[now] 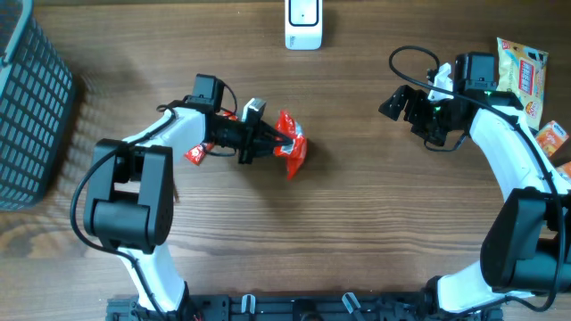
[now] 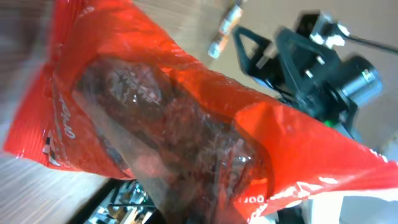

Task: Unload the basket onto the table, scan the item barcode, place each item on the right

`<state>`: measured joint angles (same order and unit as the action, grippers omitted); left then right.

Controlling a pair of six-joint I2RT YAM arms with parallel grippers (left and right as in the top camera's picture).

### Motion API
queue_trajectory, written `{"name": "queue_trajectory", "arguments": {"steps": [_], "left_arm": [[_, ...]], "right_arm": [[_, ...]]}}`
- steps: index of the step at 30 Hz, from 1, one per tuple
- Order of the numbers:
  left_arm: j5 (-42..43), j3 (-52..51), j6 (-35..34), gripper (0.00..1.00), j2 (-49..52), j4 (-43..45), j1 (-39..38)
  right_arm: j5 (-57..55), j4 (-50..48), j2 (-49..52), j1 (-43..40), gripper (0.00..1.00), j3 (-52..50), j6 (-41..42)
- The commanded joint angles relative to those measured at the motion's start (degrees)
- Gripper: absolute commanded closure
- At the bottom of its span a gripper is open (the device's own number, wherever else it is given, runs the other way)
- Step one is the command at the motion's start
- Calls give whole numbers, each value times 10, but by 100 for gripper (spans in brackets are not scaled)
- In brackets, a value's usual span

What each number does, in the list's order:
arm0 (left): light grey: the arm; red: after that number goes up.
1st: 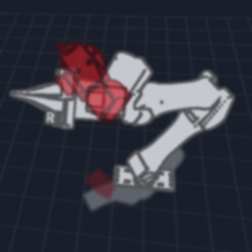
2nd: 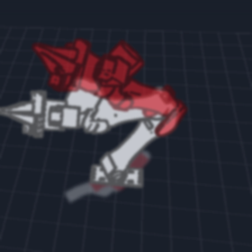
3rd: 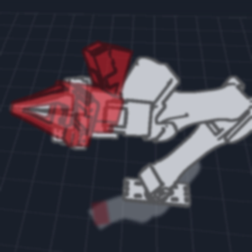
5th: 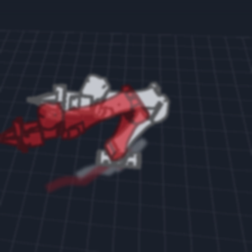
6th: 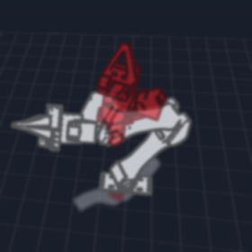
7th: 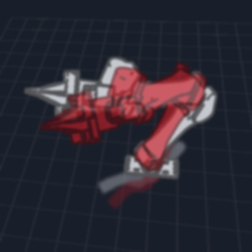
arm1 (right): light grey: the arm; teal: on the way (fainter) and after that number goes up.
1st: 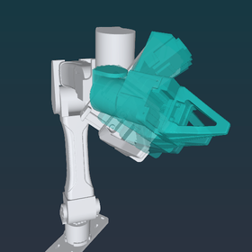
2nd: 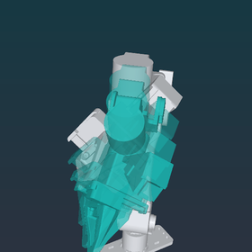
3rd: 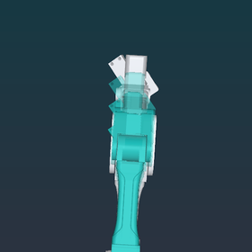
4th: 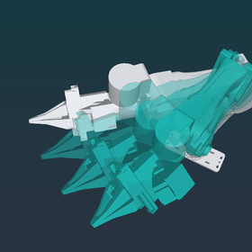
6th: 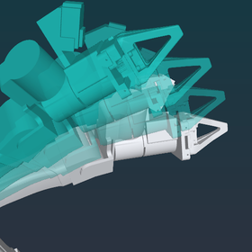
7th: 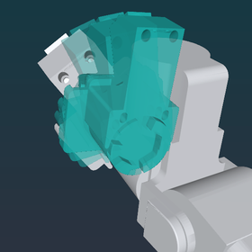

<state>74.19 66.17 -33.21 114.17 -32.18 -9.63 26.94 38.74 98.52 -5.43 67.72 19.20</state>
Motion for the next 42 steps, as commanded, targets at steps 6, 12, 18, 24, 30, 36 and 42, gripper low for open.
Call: {"name": "queue_trajectory", "arguments": {"steps": [6,12,18,24,30,36,42], "left_arm": [[-279,-10,15,96,4,-126,90],[-400,-10,16,51,4,-179,143],[-400,9,62,27,-7,-225,166],[-391,55,94,27,-50,-289,165],[-383,99,118,29,-145,-330,165],[-551,100,64,35,-246,-326,166],[-703,100,28,0,-261,-339,166]], "right_arm": [[0,9,9,-2,0,-6,-2],[0,8,9,-2,0,-6,-2],[0,8,9,-2,0,-6,-2],[13,9,9,-2,0,-6,-18],[114,9,9,27,24,-6,-73],[120,6,-3,152,96,18,-70],[101,-89,1,294,96,29,-3]]}}
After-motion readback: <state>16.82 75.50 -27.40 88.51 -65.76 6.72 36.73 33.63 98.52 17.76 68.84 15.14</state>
